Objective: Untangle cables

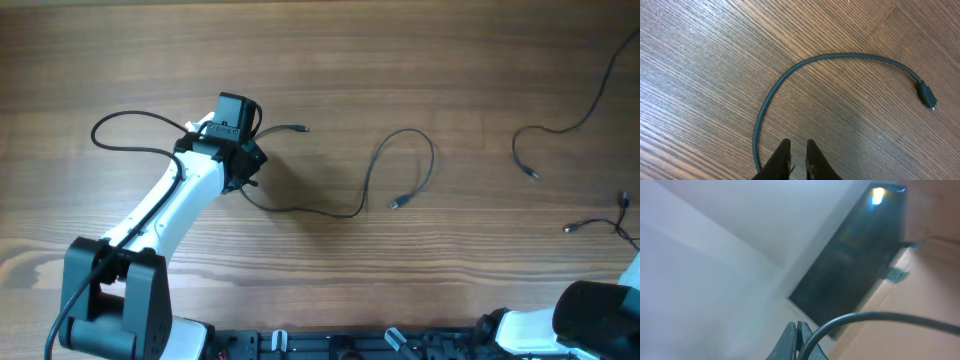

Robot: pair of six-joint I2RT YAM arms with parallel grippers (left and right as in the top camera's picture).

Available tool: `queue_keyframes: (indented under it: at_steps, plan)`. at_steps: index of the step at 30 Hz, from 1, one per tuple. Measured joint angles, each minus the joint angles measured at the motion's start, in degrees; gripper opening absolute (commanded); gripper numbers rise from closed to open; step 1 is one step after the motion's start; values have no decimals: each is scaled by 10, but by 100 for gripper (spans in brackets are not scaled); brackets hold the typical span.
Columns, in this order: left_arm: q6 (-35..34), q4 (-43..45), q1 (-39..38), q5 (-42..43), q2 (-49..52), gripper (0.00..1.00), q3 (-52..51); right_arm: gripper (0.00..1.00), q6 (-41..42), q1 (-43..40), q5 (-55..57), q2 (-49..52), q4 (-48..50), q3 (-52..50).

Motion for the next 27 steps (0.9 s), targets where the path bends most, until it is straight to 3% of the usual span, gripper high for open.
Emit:
queue_keyframes:
  at_steps: [5, 8, 19, 23, 27]
  plan:
    - [0, 2, 0, 6, 0, 12, 0, 5, -194, 0, 10, 4, -232, 2]
    - [0, 2, 0, 9, 0, 12, 0, 5, -310, 0, -1, 28, -308, 3]
    - [0, 2, -24, 11, 0, 12, 0, 4, -527, 6, -18, 174, -657, -2]
    - [0, 2, -40, 13, 0, 12, 0, 4, -607, 33, 56, 177, -767, -2]
    - [0, 3, -49, 13, 0, 12, 0, 4, -622, 41, 112, 177, -862, -3]
